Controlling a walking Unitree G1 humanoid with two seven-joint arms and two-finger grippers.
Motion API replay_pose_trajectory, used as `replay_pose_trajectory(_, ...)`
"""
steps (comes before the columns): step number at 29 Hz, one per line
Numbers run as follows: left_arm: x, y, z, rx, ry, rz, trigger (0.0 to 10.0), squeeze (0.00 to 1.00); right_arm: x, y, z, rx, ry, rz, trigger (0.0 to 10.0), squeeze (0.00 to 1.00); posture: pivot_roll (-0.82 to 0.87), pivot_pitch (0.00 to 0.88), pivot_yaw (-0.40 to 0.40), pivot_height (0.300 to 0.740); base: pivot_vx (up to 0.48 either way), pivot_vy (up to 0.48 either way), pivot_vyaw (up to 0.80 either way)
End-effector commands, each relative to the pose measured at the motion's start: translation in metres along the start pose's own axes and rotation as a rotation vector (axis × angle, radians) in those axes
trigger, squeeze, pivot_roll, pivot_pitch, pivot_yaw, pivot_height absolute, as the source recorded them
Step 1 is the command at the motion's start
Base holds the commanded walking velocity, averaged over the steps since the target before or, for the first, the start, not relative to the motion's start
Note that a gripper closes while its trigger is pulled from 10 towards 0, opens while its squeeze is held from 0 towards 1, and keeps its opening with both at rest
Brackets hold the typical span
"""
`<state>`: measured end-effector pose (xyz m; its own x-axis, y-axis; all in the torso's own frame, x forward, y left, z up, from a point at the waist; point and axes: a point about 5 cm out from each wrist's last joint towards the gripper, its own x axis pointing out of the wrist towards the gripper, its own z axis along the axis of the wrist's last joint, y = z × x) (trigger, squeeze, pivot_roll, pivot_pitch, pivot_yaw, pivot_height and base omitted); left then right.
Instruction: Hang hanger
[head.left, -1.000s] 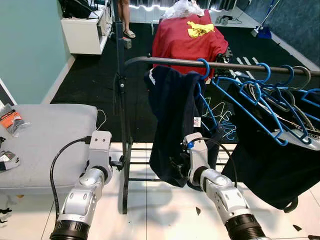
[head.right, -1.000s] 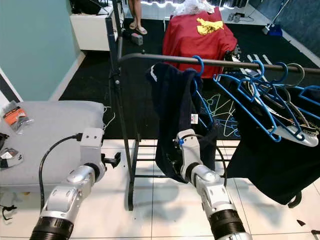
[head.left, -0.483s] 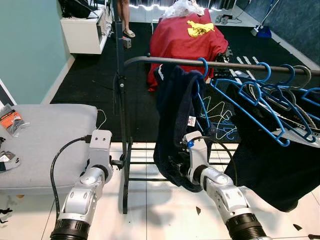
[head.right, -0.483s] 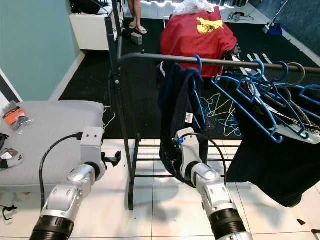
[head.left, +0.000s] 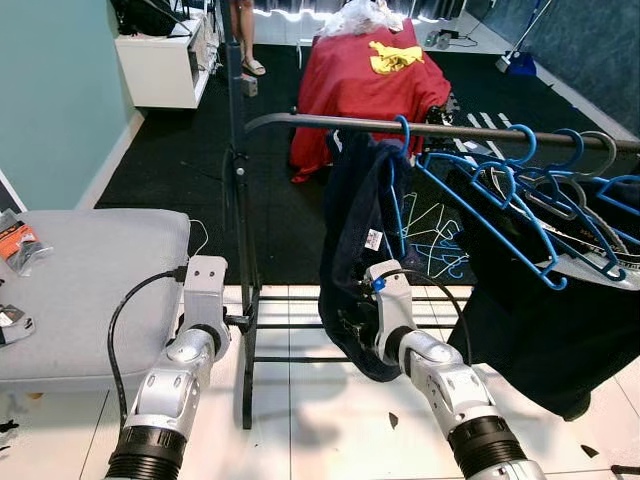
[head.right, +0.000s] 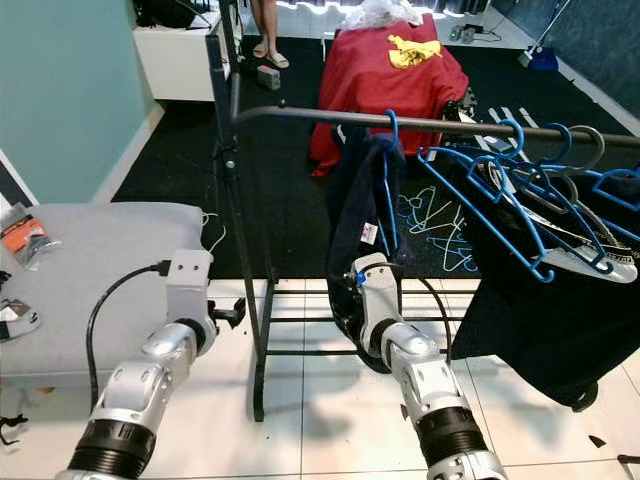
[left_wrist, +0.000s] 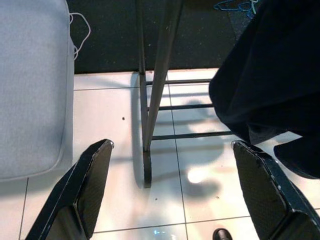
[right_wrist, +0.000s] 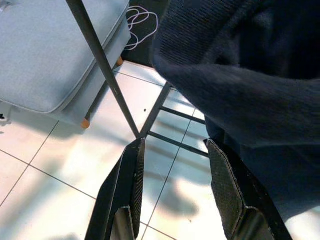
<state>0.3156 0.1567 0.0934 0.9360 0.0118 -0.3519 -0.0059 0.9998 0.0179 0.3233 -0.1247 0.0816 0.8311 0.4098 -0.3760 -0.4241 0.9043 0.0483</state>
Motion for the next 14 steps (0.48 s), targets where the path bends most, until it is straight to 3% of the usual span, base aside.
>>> replay_pose_trajectory(1,-0.001,0.0,-0.008,-0.009,0.022,0.007,10.0,0.0,-0.001,-0.001,-0.01,0.008,0.041,0.001,10.0,0.0,-0.03,0.09,-0.071,0.74,0.0,0.0,0.0)
replay_pose_trajectory(7,-0.001,-0.001,-0.006,-0.007,0.025,-0.004,10.0,0.0,-0.003,0.0,-0.008,0.033,0.024,-0.008,10.0,0.0,-0.04,0.124,-0.046,0.74,0.0,0.0,0.0)
replay_pose_trajectory(14,-0.009,-0.001,-0.006,-0.023,0.013,-0.015,10.0,0.0,-0.006,0.007,0.0,0.003,0.003,0.024,10.0,0.0,-0.06,0.136,-0.056,0.74,0.0,0.0,0.0)
